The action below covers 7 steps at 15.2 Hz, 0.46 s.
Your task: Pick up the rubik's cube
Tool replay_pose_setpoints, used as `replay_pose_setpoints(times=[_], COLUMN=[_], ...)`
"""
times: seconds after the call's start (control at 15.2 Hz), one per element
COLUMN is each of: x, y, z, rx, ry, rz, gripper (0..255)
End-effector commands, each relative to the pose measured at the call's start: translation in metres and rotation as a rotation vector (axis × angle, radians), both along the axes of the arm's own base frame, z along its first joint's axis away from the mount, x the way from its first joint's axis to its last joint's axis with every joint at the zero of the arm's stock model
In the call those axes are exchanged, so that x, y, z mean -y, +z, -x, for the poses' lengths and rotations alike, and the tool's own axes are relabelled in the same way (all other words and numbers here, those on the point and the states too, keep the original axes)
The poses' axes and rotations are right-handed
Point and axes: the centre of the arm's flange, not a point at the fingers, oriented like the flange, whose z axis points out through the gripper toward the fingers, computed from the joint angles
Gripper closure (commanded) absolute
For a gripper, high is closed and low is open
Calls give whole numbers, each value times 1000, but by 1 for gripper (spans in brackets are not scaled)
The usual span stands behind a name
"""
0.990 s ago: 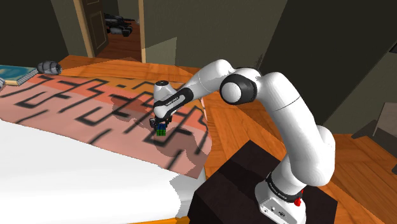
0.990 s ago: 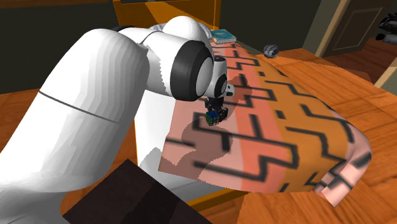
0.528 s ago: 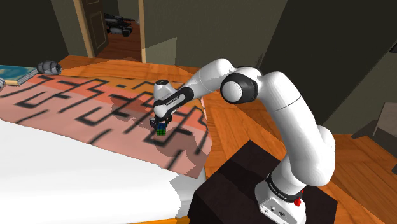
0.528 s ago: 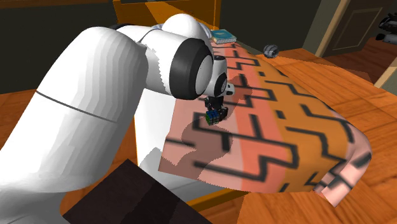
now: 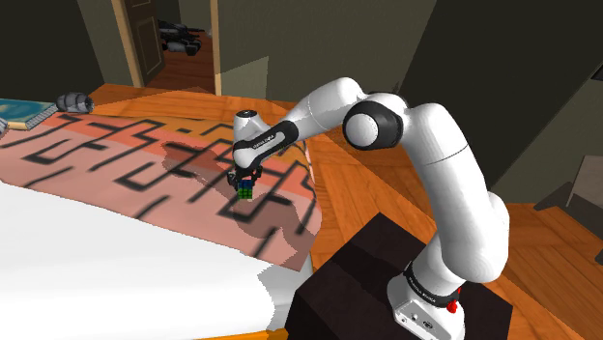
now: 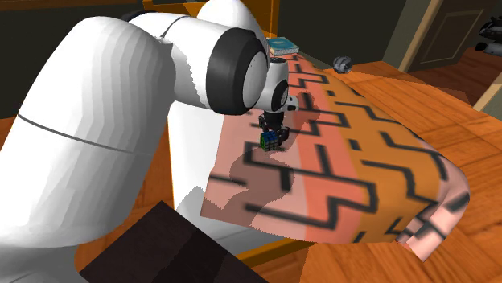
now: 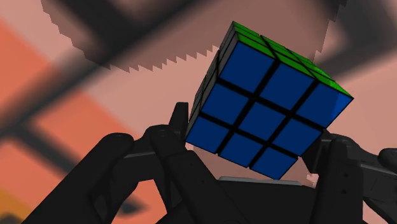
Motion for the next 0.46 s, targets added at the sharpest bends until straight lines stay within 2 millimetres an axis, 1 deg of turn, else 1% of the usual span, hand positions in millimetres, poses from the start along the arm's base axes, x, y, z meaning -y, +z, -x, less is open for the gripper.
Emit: replay_pose_setpoints(times=[0.0,0.26,0.4], x=[0,0,0], y=[10,31,32], z=[0,0,0], rx=[0,0,0], ry=[0,0,0], rz=[0,0,0], gripper=[255,255,255])
